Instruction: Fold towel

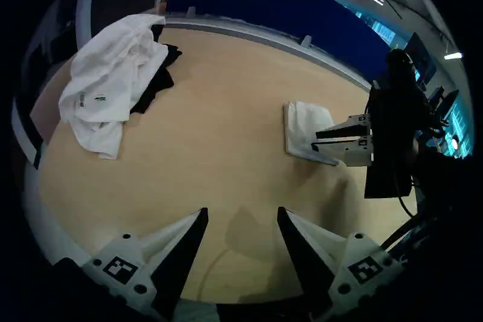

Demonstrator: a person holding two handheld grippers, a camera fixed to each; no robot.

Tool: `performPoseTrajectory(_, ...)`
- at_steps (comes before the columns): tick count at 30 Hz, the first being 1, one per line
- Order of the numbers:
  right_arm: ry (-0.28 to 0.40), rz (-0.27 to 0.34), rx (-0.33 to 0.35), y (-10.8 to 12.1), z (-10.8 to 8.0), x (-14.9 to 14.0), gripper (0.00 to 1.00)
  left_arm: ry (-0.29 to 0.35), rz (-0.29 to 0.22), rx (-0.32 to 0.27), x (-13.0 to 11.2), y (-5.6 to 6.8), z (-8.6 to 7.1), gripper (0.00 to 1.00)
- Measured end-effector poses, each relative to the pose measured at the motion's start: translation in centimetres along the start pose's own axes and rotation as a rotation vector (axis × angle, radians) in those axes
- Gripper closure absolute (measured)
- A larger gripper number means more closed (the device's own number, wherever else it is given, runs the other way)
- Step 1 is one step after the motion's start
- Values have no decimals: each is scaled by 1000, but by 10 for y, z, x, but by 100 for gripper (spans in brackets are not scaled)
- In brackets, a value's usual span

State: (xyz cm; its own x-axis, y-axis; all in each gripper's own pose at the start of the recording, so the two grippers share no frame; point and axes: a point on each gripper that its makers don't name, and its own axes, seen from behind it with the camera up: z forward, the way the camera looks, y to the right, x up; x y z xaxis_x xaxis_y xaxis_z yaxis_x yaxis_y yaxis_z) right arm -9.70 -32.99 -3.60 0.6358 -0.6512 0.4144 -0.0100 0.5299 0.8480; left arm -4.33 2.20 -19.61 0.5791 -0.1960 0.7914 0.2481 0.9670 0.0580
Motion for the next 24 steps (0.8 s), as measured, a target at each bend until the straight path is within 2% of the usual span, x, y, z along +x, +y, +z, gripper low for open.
performPoseTrajectory(1, 8, 6, -7, 0, -4, 0, 40, 0, -1, -1, 0, 0, 0, 16)
performPoseTrajectory(3, 17, 20, -23, 1, -11, -3, 30, 0, -4, -2, 1, -1, 0, 16)
performPoseTrajectory(7, 6, 59, -64, 7, -24, -21, 21, -1, -4, -7, 1, -1, 1, 16)
performPoseTrajectory(14, -26, 133, -129, 21, -39, -56, 21, -6, 9, -18, 3, 1, 3, 16)
performPoseTrajectory(19, -52, 170, -152, 28, -41, -75, 22, -8, 21, -30, 4, 5, 4, 16)
performPoseTrajectory(21, -61, 181, -156, 30, -40, -81, 23, -8, 27, -33, 5, 7, 4, 16)
performPoseTrajectory(24, -72, 196, -162, 31, -38, -87, 32, -10, 33, -37, 5, 10, 4, 16)
